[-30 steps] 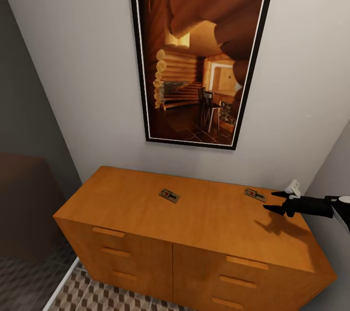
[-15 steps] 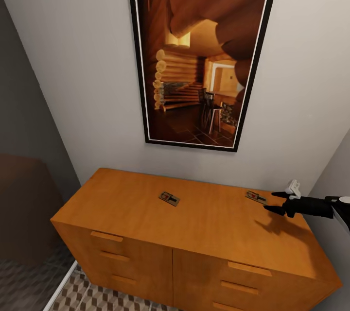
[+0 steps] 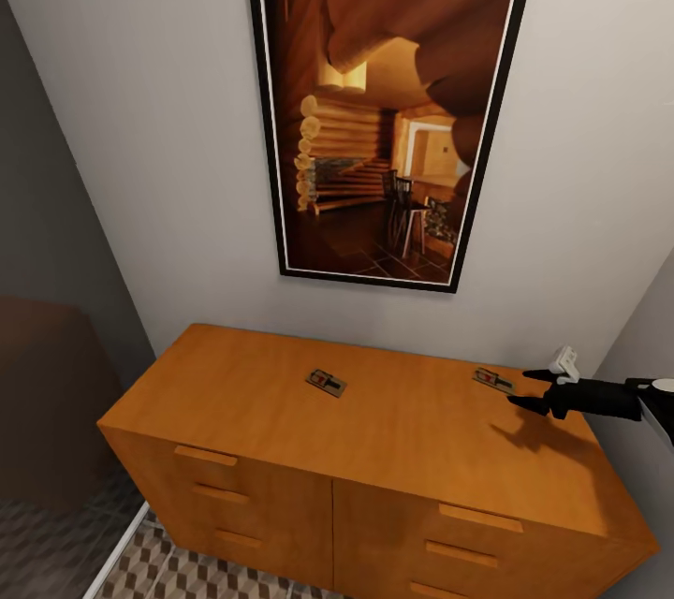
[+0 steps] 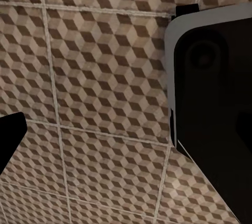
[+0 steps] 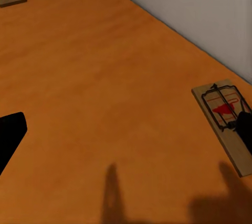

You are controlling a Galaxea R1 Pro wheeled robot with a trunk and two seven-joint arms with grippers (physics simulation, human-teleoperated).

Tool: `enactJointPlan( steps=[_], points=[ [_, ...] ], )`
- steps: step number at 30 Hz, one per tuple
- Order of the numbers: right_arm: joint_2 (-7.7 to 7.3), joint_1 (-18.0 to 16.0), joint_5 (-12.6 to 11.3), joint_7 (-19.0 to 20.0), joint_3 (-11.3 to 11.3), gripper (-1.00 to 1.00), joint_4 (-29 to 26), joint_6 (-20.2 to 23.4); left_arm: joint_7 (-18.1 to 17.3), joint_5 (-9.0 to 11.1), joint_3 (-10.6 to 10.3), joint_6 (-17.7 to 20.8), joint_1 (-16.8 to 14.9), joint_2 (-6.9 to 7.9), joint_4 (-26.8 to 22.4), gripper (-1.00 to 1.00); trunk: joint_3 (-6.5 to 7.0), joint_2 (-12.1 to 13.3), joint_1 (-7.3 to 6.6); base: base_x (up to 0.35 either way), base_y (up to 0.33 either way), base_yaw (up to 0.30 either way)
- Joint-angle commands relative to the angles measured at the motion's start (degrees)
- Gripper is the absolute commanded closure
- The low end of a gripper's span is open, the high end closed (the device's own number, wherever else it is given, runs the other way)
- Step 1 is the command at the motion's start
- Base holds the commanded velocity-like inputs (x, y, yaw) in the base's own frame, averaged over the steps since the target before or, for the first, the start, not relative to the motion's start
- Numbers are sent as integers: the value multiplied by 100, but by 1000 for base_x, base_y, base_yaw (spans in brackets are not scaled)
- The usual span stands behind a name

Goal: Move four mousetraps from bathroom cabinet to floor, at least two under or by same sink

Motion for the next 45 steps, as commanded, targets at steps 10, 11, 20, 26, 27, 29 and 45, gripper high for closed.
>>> enactJointPlan(
  steps=[10, 11, 20, 26, 27, 29, 45],
  points=[
    [-42, -6, 34, -70, -6, -100, 166, -56, 6, 53, -49, 11, -8, -3, 4, -100, -13, -13, 4, 0, 0, 0],
    [-69, -6, 35, -86, -10, -100, 207, -97, 4, 56, -49, 9, -7, -2, 4, -100, -13, -13, 4, 0, 0, 0],
    [-340, -6, -27, -96, -24, -100, 458, -339, 4, 58, -47, 9, -8, -2, 4, -100, -13, -13, 4, 0, 0, 0],
    [-552, -6, -363, -58, -100, -100, 573, -374, 1, 61, -47, 10, -9, -2, 4, -100, -13, -13, 4, 0, 0, 0],
    [-585, -6, -491, -50, -111, -100, 587, -380, 1, 61, -47, 10, -7, -2, 4, -100, -13, -13, 4, 0, 0, 0],
    [-614, -6, -645, -44, -121, -100, 600, -387, 0, 62, -48, 12, -8, -2, 4, -100, -13, -13, 4, 0, 0, 0],
    [-647, -6, -823, -31, -125, -100, 613, -394, -2, 59, -49, 11, -6, -2, 4, -100, -13, -13, 4, 0, 0, 0]
  ],
)
